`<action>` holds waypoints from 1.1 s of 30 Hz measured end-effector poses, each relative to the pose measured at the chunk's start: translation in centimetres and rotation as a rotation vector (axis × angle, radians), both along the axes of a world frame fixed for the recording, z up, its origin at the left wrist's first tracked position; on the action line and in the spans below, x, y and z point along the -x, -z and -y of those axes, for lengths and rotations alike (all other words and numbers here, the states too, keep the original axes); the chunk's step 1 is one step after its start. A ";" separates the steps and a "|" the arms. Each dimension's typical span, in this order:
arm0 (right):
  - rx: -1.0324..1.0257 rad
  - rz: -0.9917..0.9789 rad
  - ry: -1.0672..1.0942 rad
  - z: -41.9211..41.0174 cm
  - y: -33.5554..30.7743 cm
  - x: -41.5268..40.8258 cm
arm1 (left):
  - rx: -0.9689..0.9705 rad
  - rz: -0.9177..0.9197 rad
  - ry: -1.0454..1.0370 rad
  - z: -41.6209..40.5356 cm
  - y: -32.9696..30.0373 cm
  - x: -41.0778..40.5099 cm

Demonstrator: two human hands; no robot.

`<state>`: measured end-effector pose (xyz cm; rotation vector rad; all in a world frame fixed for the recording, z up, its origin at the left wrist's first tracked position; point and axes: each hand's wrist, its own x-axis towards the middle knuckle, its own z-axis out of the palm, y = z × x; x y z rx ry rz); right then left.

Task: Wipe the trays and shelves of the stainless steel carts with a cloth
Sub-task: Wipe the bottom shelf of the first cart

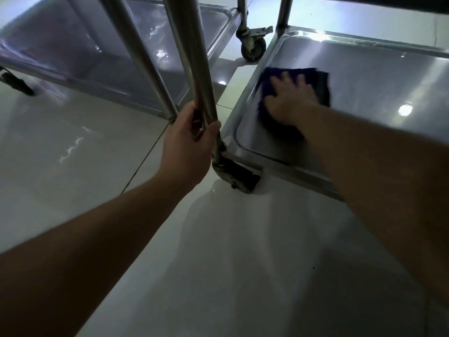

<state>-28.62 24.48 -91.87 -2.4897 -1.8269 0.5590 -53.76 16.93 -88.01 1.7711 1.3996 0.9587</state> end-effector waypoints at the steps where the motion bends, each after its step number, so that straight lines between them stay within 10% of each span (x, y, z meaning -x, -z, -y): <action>1: 0.017 0.004 0.093 0.3 -0.1 -2.2 | 0.002 0.002 0.002 0.0 0.0 0.0; 8: -0.018 0.003 0.377 2.3 0.7 -5.3 | -0.004 -0.034 -0.002 0.1 0.1 0.0; 19: -0.116 -0.025 -0.326 4.0 1.4 9.0 | 0.004 -0.116 -0.013 0.6 -0.2 0.1; 33: -0.058 0.086 0.447 26.0 0.8 -5.7 | -0.053 -0.155 -0.070 1.0 -0.2 -0.4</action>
